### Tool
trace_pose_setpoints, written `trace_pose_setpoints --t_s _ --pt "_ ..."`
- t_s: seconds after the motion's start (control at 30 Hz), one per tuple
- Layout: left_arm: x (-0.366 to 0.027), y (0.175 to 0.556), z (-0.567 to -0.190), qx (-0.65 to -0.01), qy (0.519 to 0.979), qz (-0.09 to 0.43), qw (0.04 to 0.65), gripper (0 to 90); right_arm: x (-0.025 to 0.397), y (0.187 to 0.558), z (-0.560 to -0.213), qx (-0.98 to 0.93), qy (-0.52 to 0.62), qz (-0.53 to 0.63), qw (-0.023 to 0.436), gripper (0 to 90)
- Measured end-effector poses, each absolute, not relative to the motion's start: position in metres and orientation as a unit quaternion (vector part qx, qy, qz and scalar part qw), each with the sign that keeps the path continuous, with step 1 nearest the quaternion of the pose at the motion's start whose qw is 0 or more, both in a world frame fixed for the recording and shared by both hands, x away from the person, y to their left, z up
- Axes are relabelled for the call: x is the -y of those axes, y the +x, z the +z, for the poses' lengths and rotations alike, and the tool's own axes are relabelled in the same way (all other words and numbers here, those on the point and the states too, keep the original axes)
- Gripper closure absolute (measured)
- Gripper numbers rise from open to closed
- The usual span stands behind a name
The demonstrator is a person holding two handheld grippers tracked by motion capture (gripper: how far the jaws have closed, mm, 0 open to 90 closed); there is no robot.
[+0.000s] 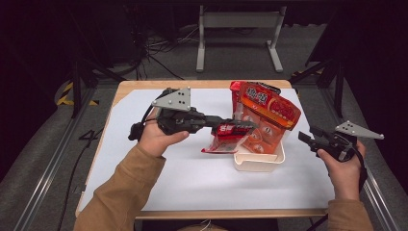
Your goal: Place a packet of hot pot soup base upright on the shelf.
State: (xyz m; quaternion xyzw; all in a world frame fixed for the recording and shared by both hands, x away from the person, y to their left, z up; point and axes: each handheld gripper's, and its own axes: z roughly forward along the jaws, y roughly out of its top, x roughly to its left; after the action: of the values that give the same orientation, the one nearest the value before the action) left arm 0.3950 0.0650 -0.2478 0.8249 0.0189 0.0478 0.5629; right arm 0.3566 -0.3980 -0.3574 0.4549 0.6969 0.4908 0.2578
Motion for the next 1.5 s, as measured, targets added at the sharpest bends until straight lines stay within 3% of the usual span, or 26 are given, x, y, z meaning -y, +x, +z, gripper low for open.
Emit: trace_pose_setpoints --t_s 1.5 --pt "0.022 0.409 -0.259 0.003 0.825 0.058 0.562 90.0 0.411 0.361 -0.354 -0.685 0.455 0.507 0.258 41.9"
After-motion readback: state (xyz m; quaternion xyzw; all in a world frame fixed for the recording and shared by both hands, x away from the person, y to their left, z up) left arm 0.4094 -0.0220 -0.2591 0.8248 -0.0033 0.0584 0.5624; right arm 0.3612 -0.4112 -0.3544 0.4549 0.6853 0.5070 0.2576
